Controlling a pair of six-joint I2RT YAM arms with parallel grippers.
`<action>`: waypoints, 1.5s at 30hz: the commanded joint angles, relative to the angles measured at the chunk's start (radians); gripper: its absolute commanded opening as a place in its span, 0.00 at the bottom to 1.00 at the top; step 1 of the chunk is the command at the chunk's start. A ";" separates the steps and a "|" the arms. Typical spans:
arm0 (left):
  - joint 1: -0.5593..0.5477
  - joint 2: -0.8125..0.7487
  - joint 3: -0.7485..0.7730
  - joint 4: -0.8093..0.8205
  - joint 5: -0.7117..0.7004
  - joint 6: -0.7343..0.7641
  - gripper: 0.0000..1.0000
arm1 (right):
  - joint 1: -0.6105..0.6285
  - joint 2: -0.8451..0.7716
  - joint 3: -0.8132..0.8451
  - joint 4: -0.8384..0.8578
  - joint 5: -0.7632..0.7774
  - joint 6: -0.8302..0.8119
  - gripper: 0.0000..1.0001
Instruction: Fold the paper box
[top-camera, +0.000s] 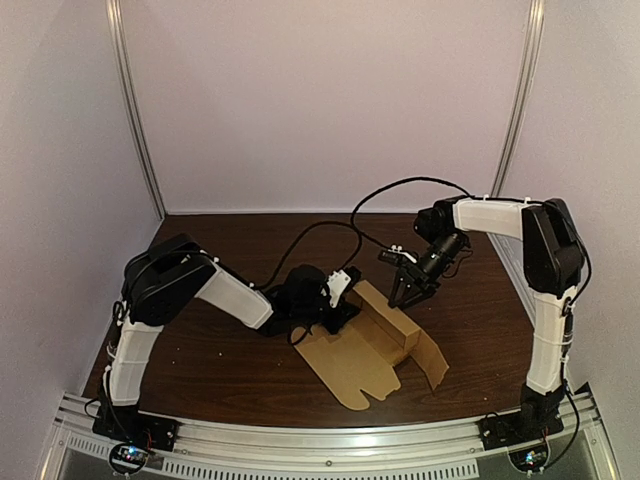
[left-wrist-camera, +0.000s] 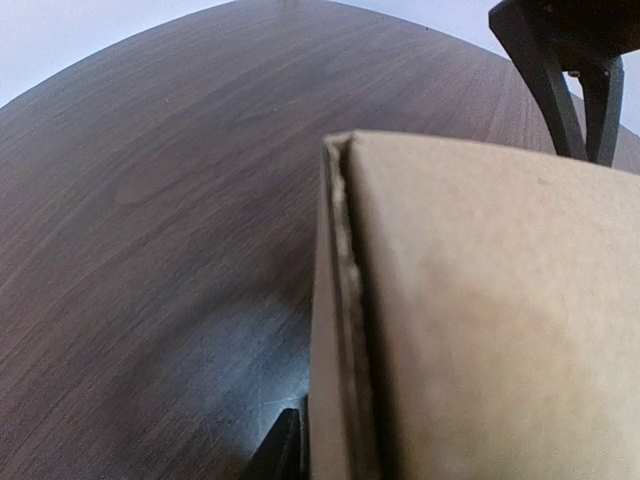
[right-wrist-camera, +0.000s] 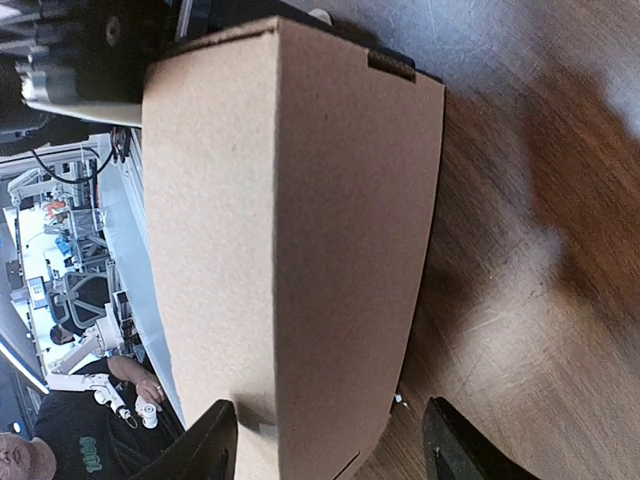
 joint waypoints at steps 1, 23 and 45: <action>-0.002 0.015 0.015 0.115 0.006 0.034 0.24 | 0.000 0.042 0.082 -0.047 -0.012 -0.012 0.65; 0.000 -0.040 -0.057 0.228 -0.050 0.049 0.27 | 0.000 0.082 0.125 -0.084 0.005 -0.024 0.64; 0.000 -0.021 0.003 0.151 -0.014 0.073 0.21 | 0.001 0.095 0.131 -0.094 -0.016 -0.030 0.64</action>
